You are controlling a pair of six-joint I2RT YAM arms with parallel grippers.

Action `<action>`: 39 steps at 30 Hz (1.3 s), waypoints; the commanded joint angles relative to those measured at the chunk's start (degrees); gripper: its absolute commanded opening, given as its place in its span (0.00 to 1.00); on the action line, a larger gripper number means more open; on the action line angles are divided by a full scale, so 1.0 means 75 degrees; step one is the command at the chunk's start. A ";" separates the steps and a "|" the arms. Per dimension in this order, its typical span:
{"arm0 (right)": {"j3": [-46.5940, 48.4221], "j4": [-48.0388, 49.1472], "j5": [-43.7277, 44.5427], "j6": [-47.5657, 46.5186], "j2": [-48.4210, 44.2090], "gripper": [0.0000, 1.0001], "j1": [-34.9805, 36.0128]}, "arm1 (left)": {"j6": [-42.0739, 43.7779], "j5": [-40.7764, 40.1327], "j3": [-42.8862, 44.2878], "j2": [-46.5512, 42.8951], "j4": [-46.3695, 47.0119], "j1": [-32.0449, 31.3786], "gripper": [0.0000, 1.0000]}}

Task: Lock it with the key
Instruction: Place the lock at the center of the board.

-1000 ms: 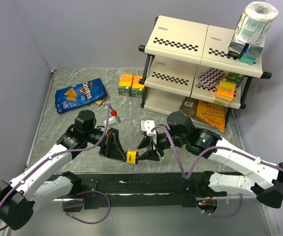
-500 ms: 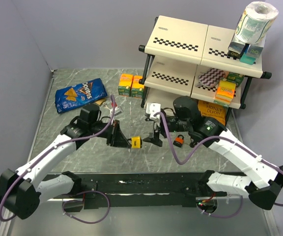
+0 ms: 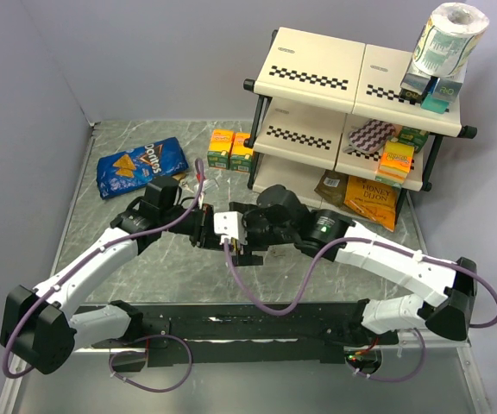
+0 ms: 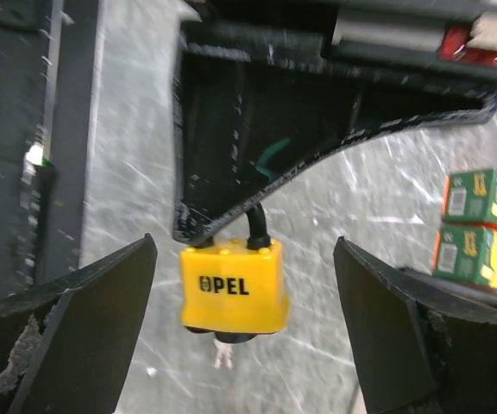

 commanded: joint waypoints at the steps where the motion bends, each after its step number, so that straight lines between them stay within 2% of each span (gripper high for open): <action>1: 0.0014 0.0467 0.0976 -0.0441 0.0175 0.89 0.0151 | -0.0204 0.0007 0.0062 -0.0336 0.0450 0.0014 0.01; 11: -0.0219 0.0280 0.1223 -0.0793 0.0199 0.76 0.0304 | -0.0169 -0.0110 0.0050 -0.0348 0.0438 0.0014 0.01; 19: -0.0372 0.0350 0.1246 -0.1051 0.0093 0.50 0.0397 | -0.0180 -0.0169 -0.0009 -0.0395 0.0473 0.0014 0.01; 20: -0.0372 0.0385 0.1246 -0.1051 0.0082 0.43 0.0374 | -0.0180 -0.0192 -0.0009 -0.0407 0.0473 0.0014 0.01; 23: -0.0267 0.0408 0.1234 -0.0865 0.0093 0.31 0.0397 | -0.0168 -0.0251 -0.0044 -0.0407 0.0496 0.0014 0.01; 24: -0.0220 0.0397 0.1246 -0.0794 0.0105 0.27 0.0386 | -0.0180 -0.0263 -0.0055 -0.0395 0.0520 0.0014 0.05; 25: -0.0092 0.0385 0.1246 -0.0700 0.0151 0.24 0.0386 | -0.0215 -0.0344 -0.0079 -0.0395 0.0543 0.0025 0.12; 26: -0.0033 0.0362 0.1211 -0.0432 0.0198 0.15 0.0386 | -0.0215 -0.0357 -0.0079 -0.0372 0.0555 0.0072 0.33; 28: 0.0142 0.0303 0.1304 -0.0068 0.0327 0.07 0.0316 | -0.0250 -0.0415 -0.0079 -0.0407 0.0566 0.0224 0.50; 29: 0.0190 0.0187 0.1293 0.0398 0.0374 0.00 0.0164 | -0.0285 -0.0392 -0.0114 -0.0430 0.0578 0.0480 0.61; 30: 0.0237 0.0139 0.1235 0.0681 0.0421 0.00 0.0059 | -0.0320 -0.0357 -0.0137 -0.0453 0.0648 0.0656 0.69; 32: 0.0331 -0.0024 0.1071 0.1615 0.0561 0.00 -0.0373 | -0.0461 -0.0333 -0.0184 -0.0547 0.0777 0.1240 0.80; 33: 0.0343 -0.0188 0.0977 0.1957 0.0608 0.00 -0.0573 | -0.0484 -0.0357 -0.0184 -0.0582 0.0812 0.1441 0.83; 36: 0.0226 -0.0190 0.0579 0.3457 0.0807 0.00 -0.1112 | -0.0718 -0.0812 -0.0149 -0.0793 0.0941 0.2191 0.98; 39: -0.0289 0.0335 0.0717 0.4969 0.0960 0.00 -0.1185 | -0.1069 -0.1246 -0.0231 -0.0981 0.1363 0.2836 0.96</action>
